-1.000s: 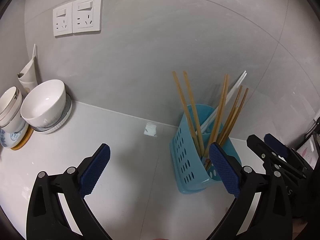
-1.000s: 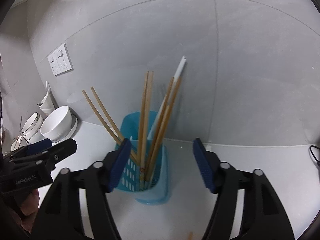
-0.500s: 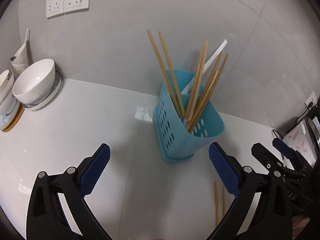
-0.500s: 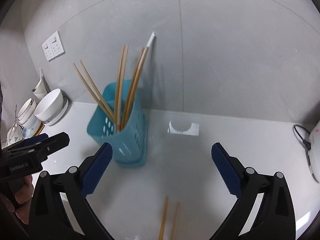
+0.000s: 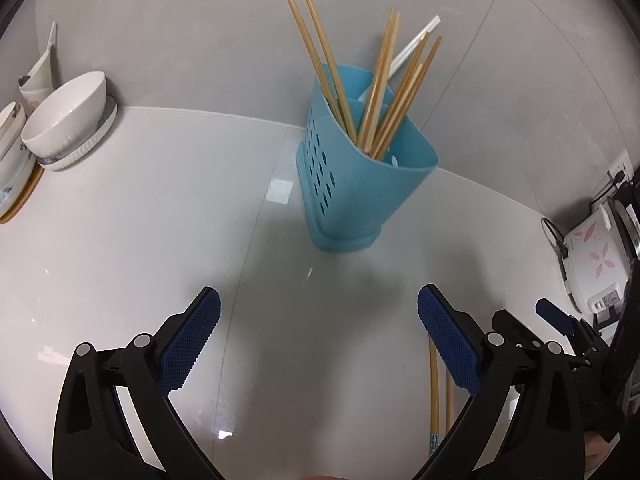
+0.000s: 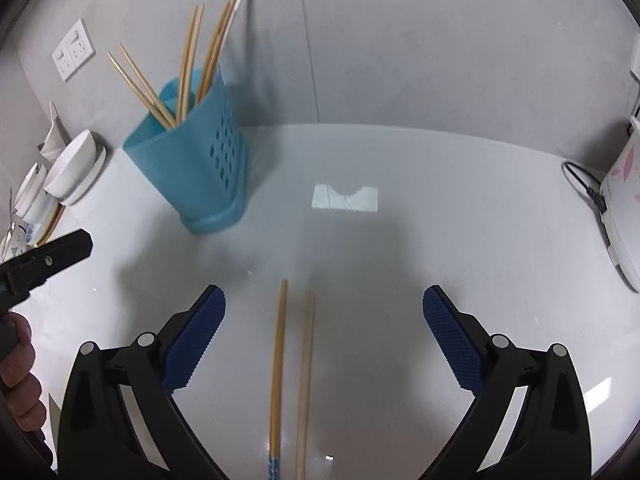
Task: Organize utensils
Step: 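Move both open tools back down to the last two chopsticks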
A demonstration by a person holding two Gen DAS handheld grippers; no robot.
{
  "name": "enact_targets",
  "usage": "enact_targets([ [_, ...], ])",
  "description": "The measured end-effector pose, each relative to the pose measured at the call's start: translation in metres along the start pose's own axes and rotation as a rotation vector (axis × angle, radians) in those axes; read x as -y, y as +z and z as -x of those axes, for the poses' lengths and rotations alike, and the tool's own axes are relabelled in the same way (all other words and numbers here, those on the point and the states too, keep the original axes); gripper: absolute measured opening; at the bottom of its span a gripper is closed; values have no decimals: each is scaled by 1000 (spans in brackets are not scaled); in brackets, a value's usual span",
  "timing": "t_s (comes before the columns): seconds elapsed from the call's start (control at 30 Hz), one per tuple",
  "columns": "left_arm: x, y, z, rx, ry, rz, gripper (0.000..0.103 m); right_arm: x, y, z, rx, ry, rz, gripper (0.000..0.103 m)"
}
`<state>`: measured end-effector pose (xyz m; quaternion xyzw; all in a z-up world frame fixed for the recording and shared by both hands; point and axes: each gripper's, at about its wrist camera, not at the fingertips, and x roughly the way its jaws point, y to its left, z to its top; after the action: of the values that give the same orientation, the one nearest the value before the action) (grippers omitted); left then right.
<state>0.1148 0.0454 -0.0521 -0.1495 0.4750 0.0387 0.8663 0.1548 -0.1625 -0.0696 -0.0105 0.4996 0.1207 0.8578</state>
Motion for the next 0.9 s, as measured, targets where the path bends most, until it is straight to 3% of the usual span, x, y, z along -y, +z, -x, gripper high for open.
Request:
enact_targets([
  [0.4, 11, -35, -6, -75, 12, -15, 97, -3, -49, -14, -188, -31, 39, 82],
  [0.9, 20, -65, -8, -150, 27, -31, 97, -16, -98, -12, -325, -23, 60, 52],
])
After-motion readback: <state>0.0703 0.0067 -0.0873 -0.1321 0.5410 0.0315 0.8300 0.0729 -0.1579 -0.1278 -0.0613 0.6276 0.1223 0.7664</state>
